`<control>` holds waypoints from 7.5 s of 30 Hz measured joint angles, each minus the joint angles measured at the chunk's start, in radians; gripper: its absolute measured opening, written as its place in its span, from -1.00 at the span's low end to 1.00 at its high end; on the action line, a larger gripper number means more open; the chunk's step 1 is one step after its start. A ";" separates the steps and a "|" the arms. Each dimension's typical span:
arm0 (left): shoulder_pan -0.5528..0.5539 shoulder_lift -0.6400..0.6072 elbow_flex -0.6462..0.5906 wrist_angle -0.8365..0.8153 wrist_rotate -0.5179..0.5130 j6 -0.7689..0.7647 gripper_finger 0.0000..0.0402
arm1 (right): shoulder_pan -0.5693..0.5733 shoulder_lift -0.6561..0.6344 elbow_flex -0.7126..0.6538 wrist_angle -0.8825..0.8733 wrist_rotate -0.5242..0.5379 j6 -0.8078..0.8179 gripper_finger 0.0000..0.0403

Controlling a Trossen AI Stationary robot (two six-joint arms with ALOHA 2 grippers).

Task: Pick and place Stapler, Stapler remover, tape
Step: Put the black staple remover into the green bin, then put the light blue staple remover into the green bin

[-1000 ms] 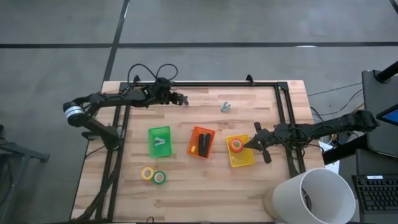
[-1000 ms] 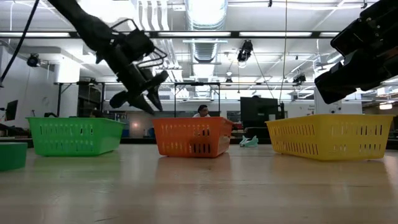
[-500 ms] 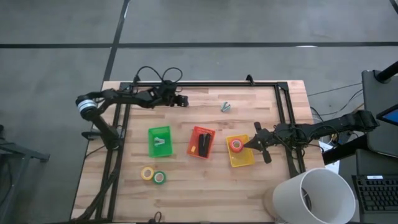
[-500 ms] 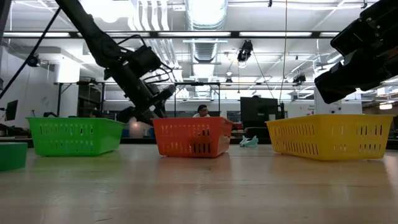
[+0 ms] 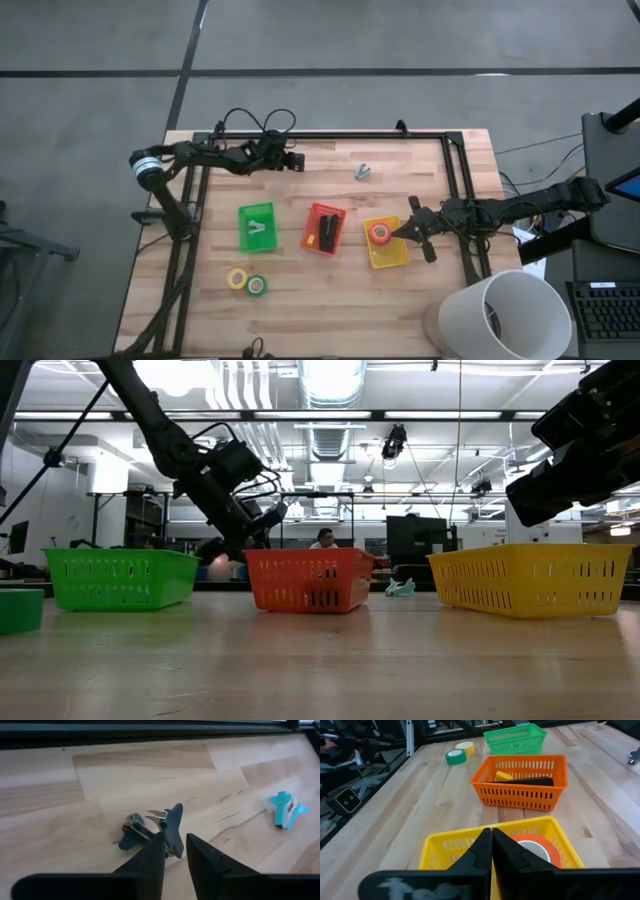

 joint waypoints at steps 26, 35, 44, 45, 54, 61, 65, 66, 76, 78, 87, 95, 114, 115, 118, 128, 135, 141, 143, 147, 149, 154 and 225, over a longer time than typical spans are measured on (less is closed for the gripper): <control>-0.045 -0.085 -0.003 -0.019 0.076 0.101 -0.99 | 0.000 0.001 0.000 -0.007 -0.001 0.003 -0.96; -0.032 -0.090 -0.010 -0.022 0.050 -0.073 -0.86 | 0.000 0.001 -0.006 -0.004 -0.002 0.004 -0.96; -0.013 -0.055 -0.011 0.004 0.026 -0.106 -0.31 | 0.000 0.001 -0.006 0.000 -0.001 0.000 -0.96; -0.013 -0.044 -0.011 0.018 0.026 -0.118 -0.27 | 0.000 0.001 -0.006 0.000 -0.001 0.000 -0.96; -0.008 0.009 -0.011 0.110 -0.012 -0.140 -0.24 | 0.000 0.001 -0.006 0.000 -0.001 0.000 -0.96; -0.008 0.051 -0.011 0.120 -0.011 -0.154 -0.33 | 0.000 0.001 -0.006 0.000 0.000 0.000 -0.96; -0.008 0.064 -0.011 0.174 -0.011 -0.159 -0.37 | 0.000 0.001 -0.006 0.000 0.000 0.000 -0.96; -0.008 0.067 -0.011 0.179 -0.012 -0.160 -0.38 | 0.000 0.001 -0.006 0.000 0.000 0.000 -0.96; -0.007 0.106 -0.011 0.223 -0.023 -0.163 -0.46 | 0.000 0.001 -0.006 -0.001 0.000 0.000 -0.96; -0.006 0.114 -0.010 0.237 -0.026 -0.166 -0.48 | 0.000 0.001 -0.006 -0.001 0.000 0.000 -0.96; -0.005 0.124 -0.010 0.261 -0.045 -0.154 -0.64 | 0.000 0.001 -0.006 -0.001 0.000 0.000 -0.96; -0.005 0.122 -0.009 0.274 -0.046 -0.116 -0.96 | 0.000 0.001 -0.009 -0.002 0.000 0.000 -0.96; -0.136 -0.103 -0.011 0.046 0.139 0.041 -0.99 | 0.000 0.001 -0.011 -0.008 -0.001 0.007 -0.96; -0.151 -0.138 -0.011 0.000 0.138 0.052 -0.99 | 0.000 0.001 -0.011 -0.008 -0.001 0.008 -0.96; -0.204 -0.244 -0.011 -0.152 0.100 0.072 -1.00 | 0.000 0.001 -0.011 -0.008 -0.001 0.009 -0.96; -0.440 -0.569 -0.011 -0.626 -0.063 0.015 -0.99 | 0.000 0.001 -0.013 -0.008 -0.001 0.011 -0.96; -0.605 -0.676 -0.011 -0.866 -0.095 -0.098 -0.98 | 0.000 0.001 -0.013 -0.007 -0.001 0.011 -0.96; -0.702 -0.656 -0.011 -1.002 -0.122 -0.201 -0.98 | 0.000 0.001 -0.013 -0.007 -0.001 0.008 -0.96; -0.715 -0.640 -0.012 -1.015 -0.126 -0.211 -0.98 | 0.000 0.001 -0.013 -0.007 -0.001 0.009 -0.96; -0.716 -0.607 -0.023 -1.016 -0.120 -0.214 -0.98 | 0.000 0.001 -0.013 -0.007 -0.001 0.010 -0.96; -0.716 -0.587 -0.028 -1.020 -0.094 -0.214 -0.98 | 0.000 0.001 -0.013 -0.007 -0.001 0.011 -0.96; -0.716 -0.533 -0.029 -1.022 -0.069 -0.214 -0.98 | 0.000 0.001 -0.013 -0.007 -0.001 0.010 -0.96; -0.764 -0.374 -0.400 0.890 -0.167 0.284 -0.27 | -0.228 0.701 0.591 -0.354 0.254 0.013 -0.96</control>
